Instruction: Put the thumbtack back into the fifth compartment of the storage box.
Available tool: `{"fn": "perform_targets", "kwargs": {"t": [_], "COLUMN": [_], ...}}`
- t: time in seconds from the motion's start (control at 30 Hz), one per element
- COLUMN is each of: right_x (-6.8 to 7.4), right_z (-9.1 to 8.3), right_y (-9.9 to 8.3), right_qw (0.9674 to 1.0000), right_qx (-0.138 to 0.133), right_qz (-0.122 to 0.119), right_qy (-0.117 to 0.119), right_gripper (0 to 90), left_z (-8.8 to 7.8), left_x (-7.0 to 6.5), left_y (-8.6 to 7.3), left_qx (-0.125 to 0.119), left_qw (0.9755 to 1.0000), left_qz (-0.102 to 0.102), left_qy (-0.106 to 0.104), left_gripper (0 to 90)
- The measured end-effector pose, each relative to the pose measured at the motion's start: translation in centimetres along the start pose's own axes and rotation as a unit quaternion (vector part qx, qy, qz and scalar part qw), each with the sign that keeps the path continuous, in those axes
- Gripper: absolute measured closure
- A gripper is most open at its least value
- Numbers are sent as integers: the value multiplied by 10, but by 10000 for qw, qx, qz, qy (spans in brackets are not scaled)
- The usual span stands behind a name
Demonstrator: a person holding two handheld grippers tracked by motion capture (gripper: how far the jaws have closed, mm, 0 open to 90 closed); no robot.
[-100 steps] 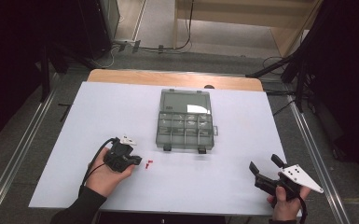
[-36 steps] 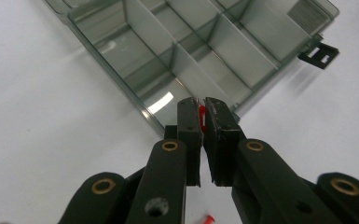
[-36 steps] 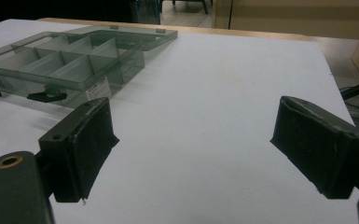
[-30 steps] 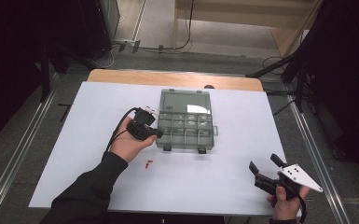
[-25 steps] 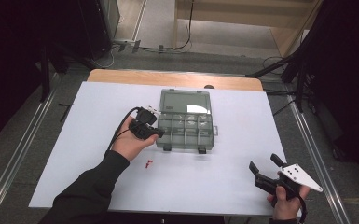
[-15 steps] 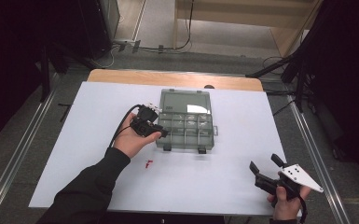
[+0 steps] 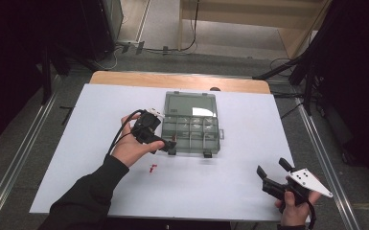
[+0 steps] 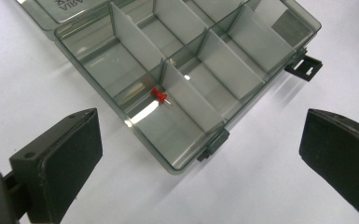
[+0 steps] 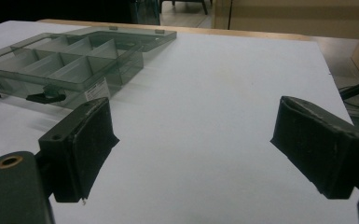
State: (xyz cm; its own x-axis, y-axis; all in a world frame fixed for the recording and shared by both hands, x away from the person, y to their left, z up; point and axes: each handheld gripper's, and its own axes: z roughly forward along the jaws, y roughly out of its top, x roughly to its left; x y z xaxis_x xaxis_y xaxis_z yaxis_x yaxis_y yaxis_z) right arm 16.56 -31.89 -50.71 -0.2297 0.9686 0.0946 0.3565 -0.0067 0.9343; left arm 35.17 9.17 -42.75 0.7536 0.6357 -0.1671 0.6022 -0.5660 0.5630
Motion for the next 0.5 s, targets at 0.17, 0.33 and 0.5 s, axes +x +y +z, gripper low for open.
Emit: {"fn": "perform_targets", "kwargs": {"t": [0.17,0.33,0.5], "right_x": [1,1,1], "right_z": [0,-1,0], "right_y": [0,1,1], "right_qw": [10000,10000,10000], "right_qx": [5,-16,-31], "right_qz": [11,-11,-44], "right_qy": [-3,-9,-3], "right_gripper": [127,127,127], "left_z": [-3,-5,-6], "left_x": [0,-3,-5], "left_y": [-9,-20,-30], "left_qx": [60,87,114], "left_qw": [10000,9997,9996], "left_qz": [-42,-26,-63], "left_qy": [66,223,259], "left_gripper": [0,28,42]}}
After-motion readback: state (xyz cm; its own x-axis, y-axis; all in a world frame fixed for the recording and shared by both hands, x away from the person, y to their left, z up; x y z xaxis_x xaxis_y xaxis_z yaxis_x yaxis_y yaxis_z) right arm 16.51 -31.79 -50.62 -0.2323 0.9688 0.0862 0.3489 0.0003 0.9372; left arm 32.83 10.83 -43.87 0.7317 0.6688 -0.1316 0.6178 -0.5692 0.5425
